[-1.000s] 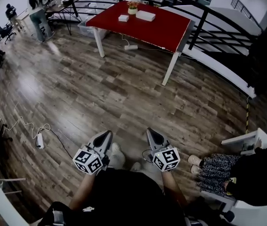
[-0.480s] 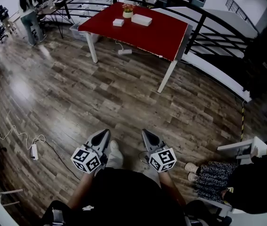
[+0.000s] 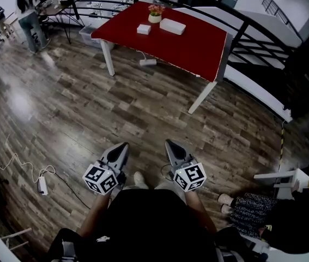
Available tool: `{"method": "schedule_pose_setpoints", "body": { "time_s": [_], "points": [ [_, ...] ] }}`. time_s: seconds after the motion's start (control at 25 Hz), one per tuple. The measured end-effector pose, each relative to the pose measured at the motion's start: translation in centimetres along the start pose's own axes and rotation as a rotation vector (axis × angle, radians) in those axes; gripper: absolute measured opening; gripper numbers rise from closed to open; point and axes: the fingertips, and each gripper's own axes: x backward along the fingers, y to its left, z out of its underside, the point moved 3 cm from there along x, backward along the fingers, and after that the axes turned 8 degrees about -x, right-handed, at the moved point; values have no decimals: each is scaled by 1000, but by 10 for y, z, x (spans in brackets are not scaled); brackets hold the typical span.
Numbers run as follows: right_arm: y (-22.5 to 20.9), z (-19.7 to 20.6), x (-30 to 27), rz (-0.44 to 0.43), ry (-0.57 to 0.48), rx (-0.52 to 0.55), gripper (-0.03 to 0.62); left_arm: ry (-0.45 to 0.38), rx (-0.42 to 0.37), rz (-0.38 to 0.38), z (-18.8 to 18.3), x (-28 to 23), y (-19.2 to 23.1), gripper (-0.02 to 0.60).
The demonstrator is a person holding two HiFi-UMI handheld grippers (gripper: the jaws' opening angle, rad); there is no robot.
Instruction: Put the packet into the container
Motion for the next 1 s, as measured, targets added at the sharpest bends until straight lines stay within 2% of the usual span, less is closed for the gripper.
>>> {"method": "schedule_pose_setpoints", "body": {
  "time_s": [0.32,0.52,0.72,1.0],
  "points": [
    [-28,0,-60,33,47,-11,21,4,55,9,-3,-44,60,9],
    [-58,-11,-104,31,33,-16,21,18,55,31,-10,-87,87,9],
    [-112,-24,-158,22,19,-38,21,34,40,28,-20,-153,121,9],
    [-204,-72,-223,9,7,-43,21,41,18,32,-55,-269,157,9]
  ]
}}
